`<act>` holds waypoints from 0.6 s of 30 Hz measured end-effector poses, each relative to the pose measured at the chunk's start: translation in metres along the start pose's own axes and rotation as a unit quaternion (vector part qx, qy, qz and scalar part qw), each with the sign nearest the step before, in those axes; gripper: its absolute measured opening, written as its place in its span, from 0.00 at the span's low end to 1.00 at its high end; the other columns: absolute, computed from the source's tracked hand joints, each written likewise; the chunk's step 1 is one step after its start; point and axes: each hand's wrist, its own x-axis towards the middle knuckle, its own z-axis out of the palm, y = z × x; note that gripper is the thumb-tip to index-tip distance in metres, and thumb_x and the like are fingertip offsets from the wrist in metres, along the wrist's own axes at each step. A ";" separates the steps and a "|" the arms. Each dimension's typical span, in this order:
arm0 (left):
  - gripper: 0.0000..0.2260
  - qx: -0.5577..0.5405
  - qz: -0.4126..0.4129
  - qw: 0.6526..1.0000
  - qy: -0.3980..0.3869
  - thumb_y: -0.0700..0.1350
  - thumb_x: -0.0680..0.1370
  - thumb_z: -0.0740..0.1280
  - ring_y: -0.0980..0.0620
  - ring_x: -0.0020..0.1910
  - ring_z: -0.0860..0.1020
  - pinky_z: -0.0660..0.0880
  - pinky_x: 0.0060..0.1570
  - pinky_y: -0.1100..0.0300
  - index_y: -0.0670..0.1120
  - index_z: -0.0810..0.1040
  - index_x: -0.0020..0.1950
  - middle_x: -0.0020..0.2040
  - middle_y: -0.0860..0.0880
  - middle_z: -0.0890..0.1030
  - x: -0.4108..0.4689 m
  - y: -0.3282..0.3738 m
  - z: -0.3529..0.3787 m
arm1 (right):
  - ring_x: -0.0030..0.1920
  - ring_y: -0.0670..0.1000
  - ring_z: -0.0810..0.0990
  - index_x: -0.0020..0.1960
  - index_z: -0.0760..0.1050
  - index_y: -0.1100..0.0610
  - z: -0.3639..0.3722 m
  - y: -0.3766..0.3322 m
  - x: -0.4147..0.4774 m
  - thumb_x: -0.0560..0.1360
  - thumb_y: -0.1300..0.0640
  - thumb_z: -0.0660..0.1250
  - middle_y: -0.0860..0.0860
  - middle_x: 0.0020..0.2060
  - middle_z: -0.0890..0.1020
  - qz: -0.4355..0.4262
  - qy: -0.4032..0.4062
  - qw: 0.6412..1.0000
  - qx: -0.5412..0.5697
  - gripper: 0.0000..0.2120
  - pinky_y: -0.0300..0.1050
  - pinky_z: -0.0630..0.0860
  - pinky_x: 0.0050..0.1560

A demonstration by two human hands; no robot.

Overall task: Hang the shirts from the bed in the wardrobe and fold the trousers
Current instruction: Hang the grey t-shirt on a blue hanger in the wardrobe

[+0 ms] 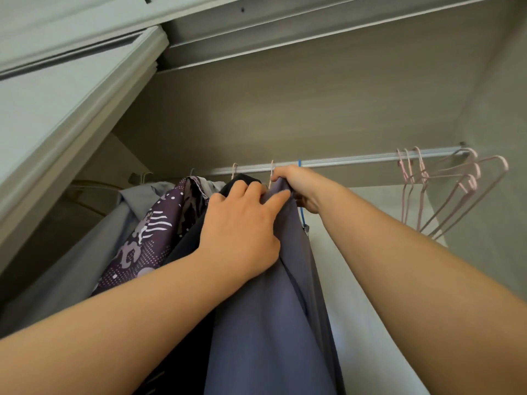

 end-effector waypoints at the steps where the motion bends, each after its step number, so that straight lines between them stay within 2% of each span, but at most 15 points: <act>1: 0.29 0.004 0.002 1.000 -0.004 0.55 0.74 0.59 0.47 0.67 0.60 0.63 0.56 0.51 0.61 0.55 0.74 0.71 0.50 0.62 -0.003 -0.003 0.000 | 0.27 0.49 0.71 0.33 0.70 0.55 0.006 0.000 0.002 0.70 0.57 0.64 0.51 0.27 0.73 -0.003 -0.003 1.000 0.003 0.07 0.40 0.67 0.31; 3: 0.26 0.006 0.003 1.000 -0.015 0.57 0.74 0.58 0.47 0.70 0.55 0.59 0.62 0.48 0.61 0.60 0.73 0.76 0.50 0.54 -0.007 -0.010 0.001 | 0.30 0.49 0.73 0.34 0.71 0.55 0.020 0.000 0.008 0.70 0.57 0.64 0.51 0.29 0.75 -0.013 -0.016 1.000 0.016 0.06 0.41 0.67 0.33; 6: 0.23 0.007 0.000 0.998 -0.064 0.61 0.76 0.53 0.49 0.74 0.51 0.51 0.68 0.42 0.61 0.64 0.71 0.78 0.52 0.51 -0.013 -0.021 0.007 | 0.32 0.50 0.75 0.34 0.73 0.56 0.038 0.001 0.014 0.69 0.57 0.65 0.51 0.30 0.77 -0.018 -0.031 0.999 0.025 0.06 0.41 0.68 0.34; 9: 0.26 0.028 -0.014 0.993 -0.118 0.66 0.77 0.49 0.49 0.76 0.44 0.42 0.69 0.36 0.61 0.61 0.73 0.78 0.54 0.46 -0.020 -0.033 0.016 | 0.35 0.52 0.78 0.35 0.75 0.56 0.055 0.003 0.019 0.69 0.54 0.67 0.53 0.32 0.79 -0.015 -0.030 0.999 0.029 0.07 0.42 0.71 0.37; 12: 0.28 0.055 -0.015 0.988 -0.147 0.68 0.76 0.46 0.48 0.76 0.40 0.37 0.68 0.34 0.62 0.56 0.75 0.78 0.54 0.40 -0.027 -0.042 0.022 | 0.36 0.52 0.79 0.36 0.75 0.55 0.067 0.005 0.023 0.68 0.51 0.68 0.53 0.33 0.80 -0.017 -0.025 0.999 0.020 0.08 0.42 0.71 0.36; 14: 0.29 0.064 -0.016 0.985 -0.159 0.69 0.75 0.45 0.47 0.76 0.37 0.33 0.67 0.35 0.62 0.54 0.75 0.77 0.53 0.37 -0.030 -0.045 0.025 | 0.40 0.53 0.80 0.37 0.75 0.55 0.071 0.006 0.026 0.68 0.49 0.68 0.54 0.37 0.81 -0.020 -0.025 0.999 0.020 0.09 0.45 0.75 0.42; 16: 0.31 0.077 -0.014 0.984 -0.157 0.70 0.75 0.43 0.47 0.75 0.34 0.30 0.66 0.35 0.62 0.51 0.76 0.77 0.53 0.34 -0.032 -0.047 0.025 | 0.46 0.54 0.81 0.44 0.77 0.55 0.072 0.009 0.030 0.69 0.47 0.68 0.55 0.45 0.82 -0.019 -0.035 0.999 0.034 0.12 0.48 0.77 0.52; 18: 0.32 0.102 -0.001 0.984 -0.148 0.71 0.74 0.41 0.47 0.74 0.30 0.27 0.64 0.36 0.61 0.48 0.76 0.76 0.52 0.33 -0.036 -0.045 0.026 | 0.54 0.54 0.79 0.56 0.77 0.56 0.072 0.014 0.032 0.72 0.44 0.66 0.55 0.54 0.81 -0.007 -0.057 0.996 0.071 0.19 0.48 0.74 0.58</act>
